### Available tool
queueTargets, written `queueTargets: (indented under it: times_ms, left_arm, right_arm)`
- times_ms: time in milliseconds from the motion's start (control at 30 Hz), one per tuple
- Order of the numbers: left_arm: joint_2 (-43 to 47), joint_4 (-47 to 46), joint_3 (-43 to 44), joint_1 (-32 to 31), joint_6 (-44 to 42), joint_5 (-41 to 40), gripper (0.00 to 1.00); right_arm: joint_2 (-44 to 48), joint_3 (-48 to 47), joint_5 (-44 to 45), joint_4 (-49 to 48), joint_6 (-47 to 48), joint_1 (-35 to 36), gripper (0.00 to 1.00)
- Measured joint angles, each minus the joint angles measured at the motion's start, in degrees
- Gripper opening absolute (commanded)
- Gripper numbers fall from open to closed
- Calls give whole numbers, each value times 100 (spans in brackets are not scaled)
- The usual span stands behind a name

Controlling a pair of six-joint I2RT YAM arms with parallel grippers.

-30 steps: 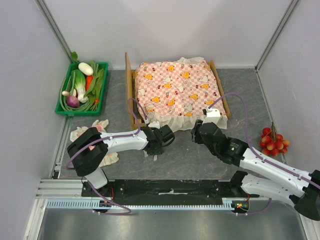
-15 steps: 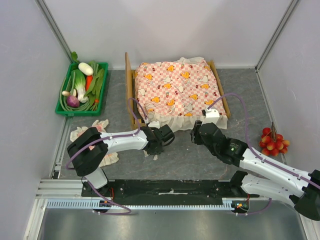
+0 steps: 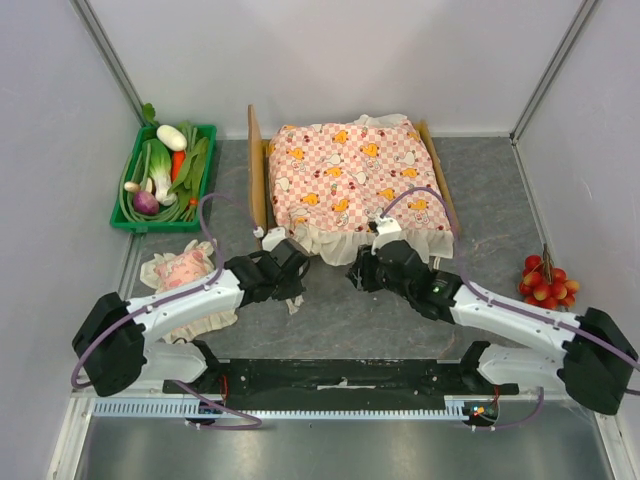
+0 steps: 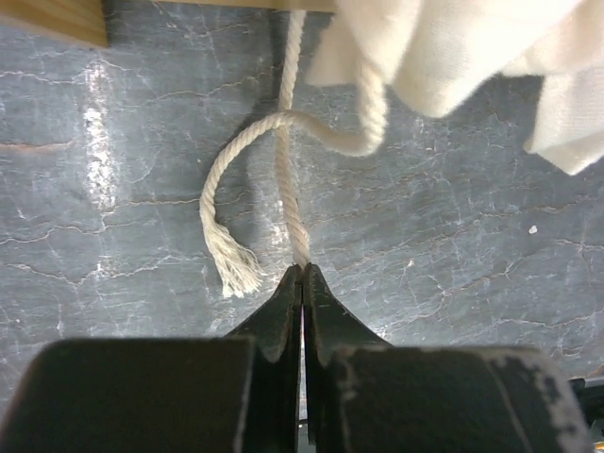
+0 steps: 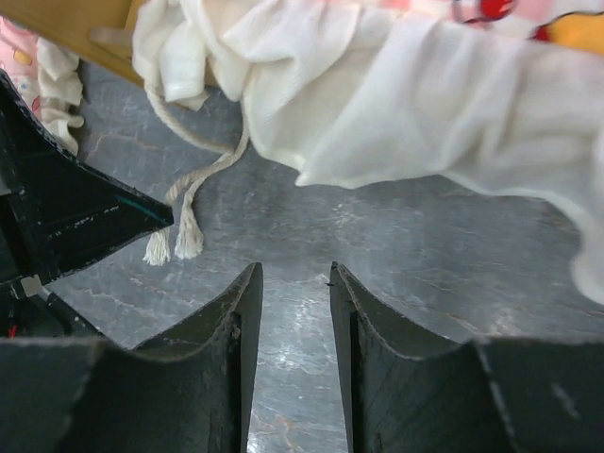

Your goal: Set up the pet bed

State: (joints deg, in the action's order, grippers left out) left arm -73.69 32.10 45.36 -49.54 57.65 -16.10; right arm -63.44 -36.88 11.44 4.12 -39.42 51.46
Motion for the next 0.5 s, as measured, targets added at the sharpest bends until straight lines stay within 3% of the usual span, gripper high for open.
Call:
queueTargets:
  times_ms: [500]
  left_arm:
    - [614,-575,-798,601,-144,557,2]
  right_arm:
    - [-2076,-363,-1152,-2017,-317,74,49]
